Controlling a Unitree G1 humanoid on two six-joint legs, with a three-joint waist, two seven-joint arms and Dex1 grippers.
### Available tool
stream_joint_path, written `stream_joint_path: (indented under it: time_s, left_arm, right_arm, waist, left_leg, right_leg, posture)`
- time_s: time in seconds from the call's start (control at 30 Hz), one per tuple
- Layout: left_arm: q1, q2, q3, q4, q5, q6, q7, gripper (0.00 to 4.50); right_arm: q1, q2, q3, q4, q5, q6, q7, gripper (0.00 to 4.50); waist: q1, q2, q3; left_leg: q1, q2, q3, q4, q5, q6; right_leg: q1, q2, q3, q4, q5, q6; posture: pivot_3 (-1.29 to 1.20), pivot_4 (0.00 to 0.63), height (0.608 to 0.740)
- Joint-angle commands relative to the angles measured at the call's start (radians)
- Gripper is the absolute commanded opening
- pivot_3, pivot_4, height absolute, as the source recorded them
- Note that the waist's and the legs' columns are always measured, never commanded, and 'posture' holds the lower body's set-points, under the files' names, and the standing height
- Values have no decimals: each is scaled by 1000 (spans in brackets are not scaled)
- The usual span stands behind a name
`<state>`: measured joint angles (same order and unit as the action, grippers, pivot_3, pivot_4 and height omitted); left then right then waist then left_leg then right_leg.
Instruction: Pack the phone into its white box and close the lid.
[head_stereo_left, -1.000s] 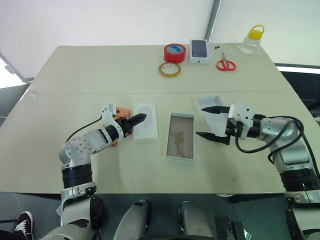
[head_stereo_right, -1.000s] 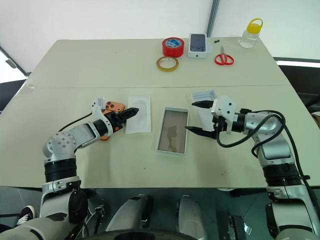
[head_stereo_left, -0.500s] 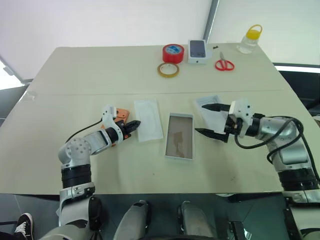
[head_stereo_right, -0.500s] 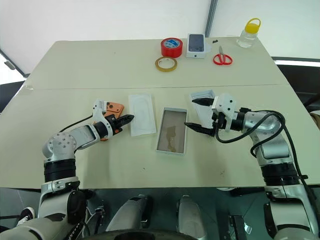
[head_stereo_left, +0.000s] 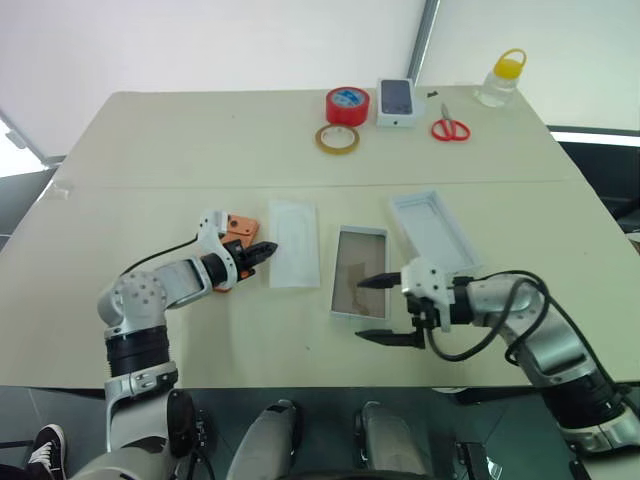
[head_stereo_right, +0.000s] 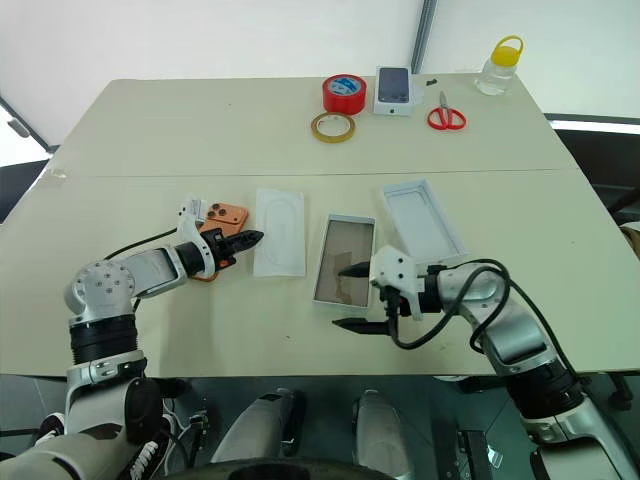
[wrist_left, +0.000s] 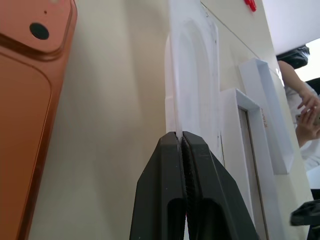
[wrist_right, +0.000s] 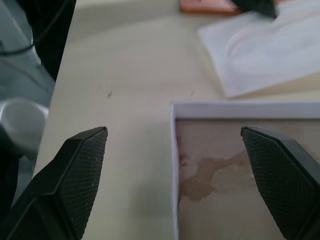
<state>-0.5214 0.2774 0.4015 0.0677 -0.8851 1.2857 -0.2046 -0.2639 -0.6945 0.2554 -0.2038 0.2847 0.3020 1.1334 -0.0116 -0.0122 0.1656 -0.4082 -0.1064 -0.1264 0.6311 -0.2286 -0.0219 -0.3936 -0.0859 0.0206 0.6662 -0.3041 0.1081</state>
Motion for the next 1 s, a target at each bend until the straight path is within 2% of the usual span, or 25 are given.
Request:
stream_joint_path:
  time_s: [0.03, 0.07, 0.17, 0.4, 0.53, 0.8, 1.0]
  left_arm:
    - [-37, 8, 8, -28, -27, 14, -14, 61]
    - [-41, 6, 11, -27, -28, 16, -12, 61]
    - [-48, -6, 26, -25, -33, 15, -7, 0]
    - [-56, -32, 89, -32, -72, 33, 31, 0]
    - [-76, -33, 136, -56, -120, 58, 75, 0]
    - [-148, -61, 260, -44, -286, 79, 206, 0]
    - [-139, -70, 193, -55, -303, 83, 226, 0]
  right_arm:
    - [-43, 1, 28, 16, -54, -30, 3, 4500]
    - [-46, -3, 37, 26, -72, -48, 9, 4500]
    - [-50, 14, 41, 54, -64, -56, 26, 3575]
    - [-76, 40, 48, 120, -103, -116, 24, 38]
    - [-92, 47, 61, 156, -152, -173, 18, 38]
    - [-206, 127, 74, 316, -216, -270, -4, 38]
    - [-312, 230, 79, 438, -244, -367, -35, 38]
  waist:
    - [0, 0, 0]
    - [1, 0, 0]
    - [1, -1, 0]
    - [-2, -1, 1]
    - [-1, -1, 1]
    - [-3, -2, 1]
    - [-4, -2, 1]
  left_leg:
    - [0, 0, 0, 0, 0, 0]
    - [0, 0, 0, 0, 0, 0]
    - [0, 0, 0, 0, 0, 0]
    - [0, 0, 0, 0, 0, 0]
    - [0, 0, 0, 0, 0, 0]
    - [0, 0, 0, 0, 1, -1]
    - [0, 0, 0, 0, 1, -2]
  right_leg:
    - [0, 0, 0, 0, 0, 0]
    - [0, 0, 0, 0, 0, 0]
    - [0, 0, 0, 0, 0, 0]
    - [0, 0, 0, 0, 0, 0]
    - [0, 0, 0, 0, 0, 0]
    - [0, 0, 0, 0, 0, 0]
    - [0, 1, 0, 1, 0, 0]
  posture:
    - [0, 150, 740]
    - [0, 150, 740]
    - [0, 150, 740]
    - [0, 150, 740]
    - [0, 150, 740]
    - [0, 150, 740]
    - [0, 150, 740]
